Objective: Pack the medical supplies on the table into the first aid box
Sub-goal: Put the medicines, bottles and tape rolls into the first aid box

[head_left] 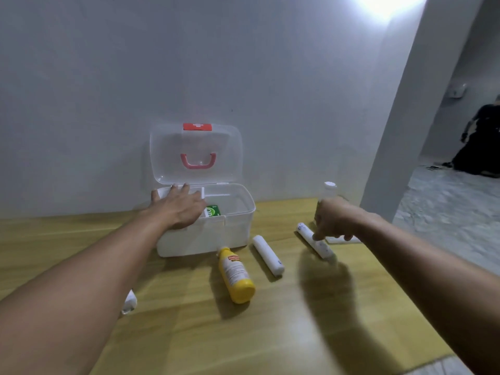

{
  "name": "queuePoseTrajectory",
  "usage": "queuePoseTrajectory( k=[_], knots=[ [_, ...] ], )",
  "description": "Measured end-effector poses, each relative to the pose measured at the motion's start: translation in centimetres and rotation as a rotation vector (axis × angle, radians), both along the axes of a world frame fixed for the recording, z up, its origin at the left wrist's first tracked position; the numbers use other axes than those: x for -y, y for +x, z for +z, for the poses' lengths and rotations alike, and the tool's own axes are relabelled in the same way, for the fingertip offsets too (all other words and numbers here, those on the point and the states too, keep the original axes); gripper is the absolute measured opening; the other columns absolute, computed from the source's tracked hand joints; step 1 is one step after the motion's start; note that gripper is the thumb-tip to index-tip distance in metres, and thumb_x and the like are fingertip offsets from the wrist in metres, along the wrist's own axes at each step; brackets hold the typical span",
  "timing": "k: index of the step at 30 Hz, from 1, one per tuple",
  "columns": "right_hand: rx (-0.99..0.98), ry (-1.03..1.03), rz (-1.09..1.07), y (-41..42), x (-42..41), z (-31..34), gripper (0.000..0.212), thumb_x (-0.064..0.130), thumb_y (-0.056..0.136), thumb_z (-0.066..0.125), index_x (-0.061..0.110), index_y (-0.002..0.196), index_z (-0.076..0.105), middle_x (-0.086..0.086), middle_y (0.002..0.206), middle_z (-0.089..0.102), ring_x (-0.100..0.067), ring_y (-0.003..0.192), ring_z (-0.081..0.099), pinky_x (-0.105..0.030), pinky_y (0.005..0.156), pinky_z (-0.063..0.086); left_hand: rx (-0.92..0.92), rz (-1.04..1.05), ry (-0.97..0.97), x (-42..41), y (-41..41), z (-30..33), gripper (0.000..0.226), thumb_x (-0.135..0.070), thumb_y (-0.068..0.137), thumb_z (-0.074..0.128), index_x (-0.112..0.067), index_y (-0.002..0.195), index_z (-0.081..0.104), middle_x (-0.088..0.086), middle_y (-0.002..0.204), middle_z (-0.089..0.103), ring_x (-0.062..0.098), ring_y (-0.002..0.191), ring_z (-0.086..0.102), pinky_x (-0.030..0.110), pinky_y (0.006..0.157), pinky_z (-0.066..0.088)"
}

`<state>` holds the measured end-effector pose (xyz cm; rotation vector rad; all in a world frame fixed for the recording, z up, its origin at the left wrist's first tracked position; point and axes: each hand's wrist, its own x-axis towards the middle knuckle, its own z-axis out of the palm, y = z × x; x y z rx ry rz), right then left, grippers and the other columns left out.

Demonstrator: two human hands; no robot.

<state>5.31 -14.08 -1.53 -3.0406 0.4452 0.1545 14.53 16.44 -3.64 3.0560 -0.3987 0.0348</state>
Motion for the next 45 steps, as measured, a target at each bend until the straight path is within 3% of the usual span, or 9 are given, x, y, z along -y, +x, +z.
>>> queuePoseTrajectory(
  k=[3, 9, 15, 21, 26, 31, 35, 39, 45],
  knots=[
    [0.164, -0.171, -0.011, -0.4, 2.1, -1.2, 0.010, 0.021, 0.081, 0.060, 0.012, 0.085, 0.061, -0.005, 0.079, 0.063, -0.025, 0.076, 0.063, -0.034, 0.062, 0.053, -0.016, 0.017, -0.050, -0.1, -0.1, -0.1, 0.058, -0.050, 0.097, 0.014, -0.034, 0.152, 0.003, 0.003, 0.163, -0.004, 0.025, 0.149, -0.005, 0.060, 0.114, -0.007],
    [-0.041, -0.143, 0.005, 0.0, 5.2, -4.1, 0.044, 0.020, 0.082, 0.060, 0.012, 0.124, 0.047, -0.006, 0.109, 0.061, -0.023, 0.090, 0.057, -0.032, 0.074, 0.051, -0.041, 0.007, -0.044, -0.1, 0.0, -0.3, 0.056, -0.051, 0.097, 0.010, -0.038, 0.151, 0.002, 0.002, 0.163, -0.009, 0.025, 0.149, -0.010, 0.059, 0.114, -0.010],
    [0.029, -0.124, 0.066, 0.6, 6.2, -5.2, 0.045, 0.031, 0.083, 0.060, 0.017, 0.122, 0.044, -0.004, 0.113, 0.055, -0.022, 0.096, 0.053, -0.040, 0.087, 0.051, -0.043, 0.007, -0.044, -0.1, 0.2, -0.5, 0.056, -0.052, 0.096, 0.009, -0.039, 0.150, 0.001, 0.002, 0.162, -0.010, 0.024, 0.149, -0.011, 0.059, 0.113, -0.012],
    [-0.093, -0.059, 0.047, 0.1, 6.3, -3.5, 0.050, 0.027, 0.073, 0.072, 0.027, 0.111, 0.040, 0.004, 0.103, 0.046, -0.018, 0.087, 0.048, -0.030, 0.070, 0.042, -0.044, 0.006, -0.047, -0.3, 0.4, -0.6, 0.056, -0.052, 0.096, 0.009, -0.039, 0.150, 0.000, 0.002, 0.162, -0.011, 0.024, 0.149, -0.012, 0.060, 0.113, -0.012],
    [-0.012, -0.032, 0.043, -0.5, 4.5, 0.4, 0.057, 0.035, 0.079, 0.072, 0.021, 0.123, 0.040, 0.002, 0.106, 0.053, -0.014, 0.077, 0.052, -0.023, 0.047, 0.038, -0.038, 0.005, -0.038, -0.1, 0.6, -0.6, 0.055, -0.051, 0.097, 0.009, -0.039, 0.150, -0.001, 0.002, 0.162, -0.011, 0.025, 0.149, -0.012, 0.060, 0.113, -0.011],
    [0.036, 0.118, 0.183, -0.4, -0.9, 4.8, 0.057, 0.037, 0.079, 0.073, 0.024, 0.124, 0.040, -0.003, 0.116, 0.056, -0.028, 0.095, 0.062, -0.051, 0.067, 0.060, -0.047, 0.010, -0.038, -0.1, 0.5, -0.6, 0.055, -0.051, 0.097, 0.008, -0.039, 0.150, -0.001, 0.003, 0.162, -0.012, 0.025, 0.148, -0.013, 0.060, 0.113, -0.012],
    [0.070, 0.241, 0.329, 1.0, -5.5, 5.7, 0.054, 0.031, 0.080, 0.074, 0.023, 0.123, 0.042, -0.002, 0.115, 0.056, -0.028, 0.096, 0.061, -0.050, 0.066, 0.061, -0.051, 0.009, -0.043, -0.1, 0.3, -0.4, 0.055, -0.049, 0.097, 0.009, -0.038, 0.150, 0.001, 0.003, 0.162, -0.011, 0.025, 0.149, -0.013, 0.061, 0.113, -0.012],
    [0.132, 0.116, 0.485, 3.2, -9.0, 5.0, 0.054, 0.024, 0.081, 0.073, 0.018, 0.126, 0.045, -0.008, 0.126, 0.057, -0.028, 0.104, 0.057, -0.039, 0.084, 0.052, -0.068, 0.005, -0.081, -0.1, 0.1, -0.2, 0.056, -0.047, 0.096, 0.011, -0.039, 0.151, 0.002, 0.002, 0.162, -0.011, 0.024, 0.149, -0.013, 0.059, 0.114, -0.013],
    [0.205, -0.104, 0.642, 5.9, -13.2, 4.2, 0.053, 0.018, 0.081, 0.073, 0.011, 0.129, 0.052, -0.011, 0.125, 0.058, -0.028, 0.110, 0.056, -0.028, 0.080, 0.039, -0.045, -0.001, -0.073, 0.0, 0.0, -0.3, 0.054, -0.044, 0.097, 0.010, -0.037, 0.151, 0.003, 0.003, 0.162, -0.010, 0.026, 0.149, -0.012, 0.061, 0.114, -0.012]
  ],
)
